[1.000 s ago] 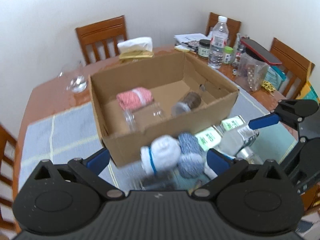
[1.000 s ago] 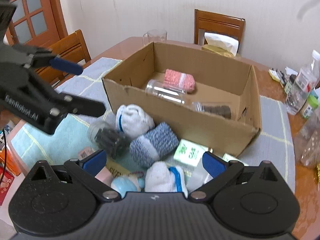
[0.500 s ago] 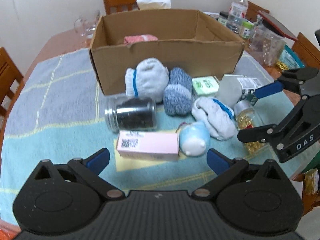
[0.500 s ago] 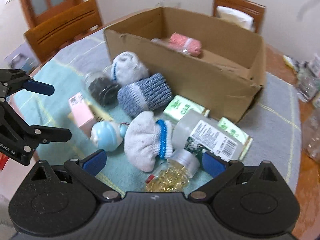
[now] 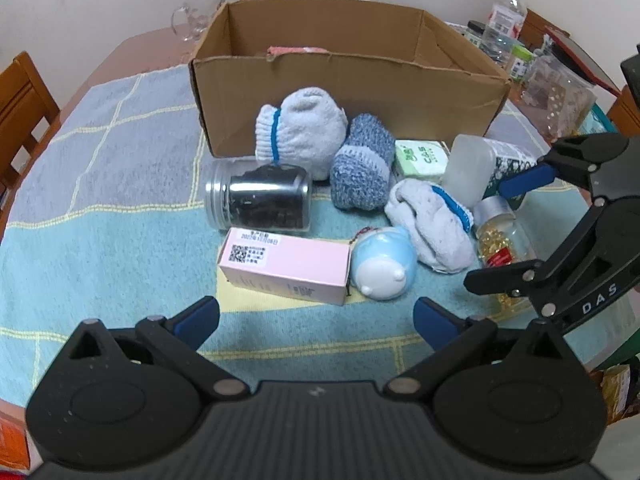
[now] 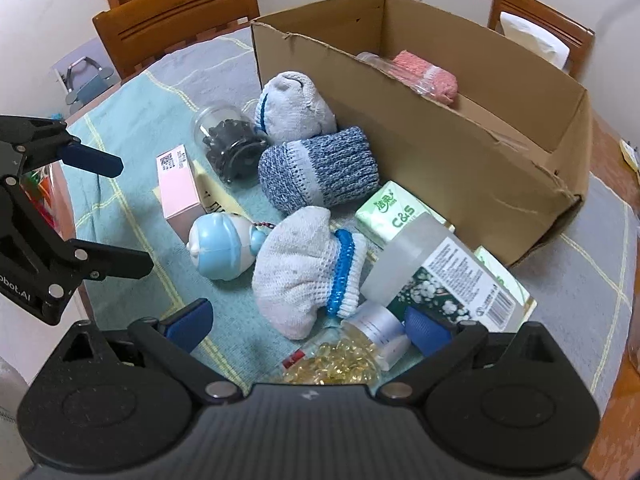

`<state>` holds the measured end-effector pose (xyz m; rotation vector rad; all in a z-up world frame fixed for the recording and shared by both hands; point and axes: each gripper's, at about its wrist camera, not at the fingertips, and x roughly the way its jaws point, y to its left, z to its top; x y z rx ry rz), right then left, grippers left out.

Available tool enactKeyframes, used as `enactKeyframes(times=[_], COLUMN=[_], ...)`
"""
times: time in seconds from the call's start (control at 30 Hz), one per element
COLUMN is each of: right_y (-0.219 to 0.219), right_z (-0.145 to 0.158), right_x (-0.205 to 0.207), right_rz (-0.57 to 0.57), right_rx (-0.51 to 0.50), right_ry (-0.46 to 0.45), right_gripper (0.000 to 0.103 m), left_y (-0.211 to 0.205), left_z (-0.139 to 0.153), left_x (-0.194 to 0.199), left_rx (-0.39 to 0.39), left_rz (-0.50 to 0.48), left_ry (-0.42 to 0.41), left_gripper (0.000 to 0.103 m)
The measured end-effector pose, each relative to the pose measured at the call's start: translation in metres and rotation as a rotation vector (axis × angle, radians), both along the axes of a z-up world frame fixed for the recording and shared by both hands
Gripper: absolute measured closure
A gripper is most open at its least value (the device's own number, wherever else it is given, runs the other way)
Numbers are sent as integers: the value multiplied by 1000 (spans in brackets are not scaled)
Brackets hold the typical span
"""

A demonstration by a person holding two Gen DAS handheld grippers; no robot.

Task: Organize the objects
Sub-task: 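Move both tools back from the box toward the pile of items, then grasp the pink QR-labelled box with the left tool while the right tool grasps the gold capsule bottle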

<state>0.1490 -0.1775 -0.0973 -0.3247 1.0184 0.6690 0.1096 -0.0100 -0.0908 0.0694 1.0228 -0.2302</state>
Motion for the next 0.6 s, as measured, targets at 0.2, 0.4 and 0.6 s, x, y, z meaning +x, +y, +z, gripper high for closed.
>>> enactKeyframes(times=[0.2, 0.4, 0.6], right_y=[8, 25, 22], right_z=[0, -2, -8], right_x=[3, 4, 7], right_rz=[31, 134, 136], right_rx=[-32, -109, -109], right_ry=[11, -9, 69], right_gripper=[0, 0, 0], left_y=[0, 4, 6], left_z=[-7, -14, -18], left_x=[0, 1, 0], left_rx=[3, -14, -5], left_rz=[7, 13, 2], left_ry=[29, 57, 63], left_gripper=[1, 1, 1])
